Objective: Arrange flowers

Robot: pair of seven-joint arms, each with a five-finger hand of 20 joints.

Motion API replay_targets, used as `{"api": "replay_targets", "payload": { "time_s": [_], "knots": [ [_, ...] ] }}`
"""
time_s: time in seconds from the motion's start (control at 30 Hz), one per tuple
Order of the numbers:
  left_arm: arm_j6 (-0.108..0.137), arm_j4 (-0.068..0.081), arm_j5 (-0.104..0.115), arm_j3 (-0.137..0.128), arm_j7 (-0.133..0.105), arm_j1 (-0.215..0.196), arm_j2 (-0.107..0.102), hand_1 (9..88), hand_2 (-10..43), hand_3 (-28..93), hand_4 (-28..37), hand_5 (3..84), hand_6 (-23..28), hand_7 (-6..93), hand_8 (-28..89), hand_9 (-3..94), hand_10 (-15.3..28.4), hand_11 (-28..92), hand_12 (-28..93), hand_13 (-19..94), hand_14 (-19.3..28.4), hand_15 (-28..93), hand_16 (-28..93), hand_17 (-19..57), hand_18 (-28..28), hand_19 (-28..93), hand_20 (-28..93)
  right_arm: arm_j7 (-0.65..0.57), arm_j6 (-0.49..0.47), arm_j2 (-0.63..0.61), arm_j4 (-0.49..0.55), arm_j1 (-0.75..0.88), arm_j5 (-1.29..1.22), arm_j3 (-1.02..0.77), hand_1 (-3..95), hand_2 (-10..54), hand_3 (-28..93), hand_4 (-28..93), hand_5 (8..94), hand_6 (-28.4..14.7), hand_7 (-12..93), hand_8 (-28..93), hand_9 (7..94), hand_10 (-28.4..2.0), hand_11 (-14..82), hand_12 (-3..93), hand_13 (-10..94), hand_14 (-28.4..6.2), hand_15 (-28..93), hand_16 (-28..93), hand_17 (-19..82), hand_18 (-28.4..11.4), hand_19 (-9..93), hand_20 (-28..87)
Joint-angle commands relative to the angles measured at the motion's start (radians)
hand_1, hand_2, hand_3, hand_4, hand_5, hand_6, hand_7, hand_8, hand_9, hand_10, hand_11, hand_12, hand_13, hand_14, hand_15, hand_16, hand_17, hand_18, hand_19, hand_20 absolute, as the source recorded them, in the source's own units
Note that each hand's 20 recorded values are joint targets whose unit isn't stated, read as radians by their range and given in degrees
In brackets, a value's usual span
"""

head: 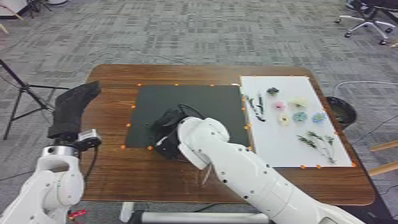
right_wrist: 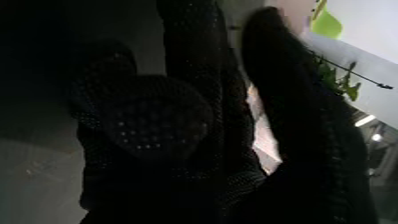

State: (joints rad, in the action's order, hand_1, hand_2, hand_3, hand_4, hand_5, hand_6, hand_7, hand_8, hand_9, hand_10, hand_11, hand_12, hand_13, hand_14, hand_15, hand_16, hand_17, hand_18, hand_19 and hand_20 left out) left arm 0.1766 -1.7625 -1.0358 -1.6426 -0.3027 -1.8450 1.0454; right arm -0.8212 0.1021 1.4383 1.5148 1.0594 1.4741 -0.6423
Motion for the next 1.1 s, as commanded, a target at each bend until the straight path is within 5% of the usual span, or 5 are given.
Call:
{"api": "replay_targets", "payload": {
  "time_s": [0.03, 0.2, 0.4, 0.83, 1.1],
  "knots": [
    [-0.008, -0.014, -0.025, -0.038, 0.005, -0.050, 0.028, 22.1, -0.3, 71, -26.1, 50.9, 3.6, 13.9, -7, 47.0, 13.6, 20, 14, 36, 14.9, 11, 5, 4.9, 12.5, 10, 18, 0.013, -0.103, 0.009, 0.011, -0.004, -0.005, -0.041, 42.4, -9.5, 58, -1, 72.8, -5.4, 17, 16, 89.2, -12.7, 17.6, 17.9, 94, 0.0, 55, 22, 65, -13.2, 68, 38],
    [0.053, 0.002, -0.010, -0.074, 0.005, -0.107, 0.034, 22.5, -0.2, 71, -26.4, 50.9, 3.3, 13.9, -7, 47.3, 13.7, 19, 14, 36, 14.7, 10, 5, 5.2, 12.3, 9, 18, 0.082, -0.184, -0.088, 0.086, -0.053, 0.036, -0.024, 38.9, -7.5, 60, -3, 70.3, -5.0, 20, 0, 86.4, -14.3, 17.3, 19.1, 94, -2.3, 45, 29, 61, -15.3, 67, 34],
    [0.063, 0.016, -0.023, -0.095, 0.011, -0.123, 0.041, 21.9, 0.7, 71, -27.3, 51.5, 3.2, 13.8, -7, 47.9, 13.7, 19, 14, 36, 14.8, 10, 4, 6.0, 11.6, 8, 18, 0.162, -0.258, -0.266, 0.241, -0.063, 0.023, -0.067, 37.1, -8.4, 59, -3, 63.5, -5.5, 18, -4, 76.9, -17.2, 16.1, 20.0, 80, -11.0, 35, 32, 44, -20.6, 55, 31],
    [0.055, -0.016, -0.037, -0.128, 0.004, -0.158, 0.058, 21.3, 1.3, 72, -27.9, 51.6, 3.1, 13.7, -7, 48.1, 13.6, 19, 14, 36, 14.6, 11, 4, 6.1, 11.4, 8, 18, 0.326, -0.283, -0.546, 0.513, 0.208, 0.233, -0.381, 33.1, -9.5, 57, -8, 54.2, -6.9, 13, -2, 62.0, -19.8, 11.7, 20.3, 68, -15.3, 30, 28, 37, -22.0, 47, 34],
    [0.054, -0.036, -0.031, -0.135, -0.003, -0.167, 0.067, 21.5, 1.0, 72, -27.8, 51.6, 3.1, 13.8, -7, 48.2, 13.5, 19, 14, 36, 14.5, 11, 4, 6.1, 11.5, 8, 18, 0.412, -0.183, -0.646, 0.603, 0.477, 0.568, -0.590, 32.5, -9.5, 55, -12, 52.8, -7.2, 11, -2, 60.9, -19.7, 11.0, 20.7, 67, -15.4, 30, 28, 36, -22.2, 47, 35]
  ]
}}
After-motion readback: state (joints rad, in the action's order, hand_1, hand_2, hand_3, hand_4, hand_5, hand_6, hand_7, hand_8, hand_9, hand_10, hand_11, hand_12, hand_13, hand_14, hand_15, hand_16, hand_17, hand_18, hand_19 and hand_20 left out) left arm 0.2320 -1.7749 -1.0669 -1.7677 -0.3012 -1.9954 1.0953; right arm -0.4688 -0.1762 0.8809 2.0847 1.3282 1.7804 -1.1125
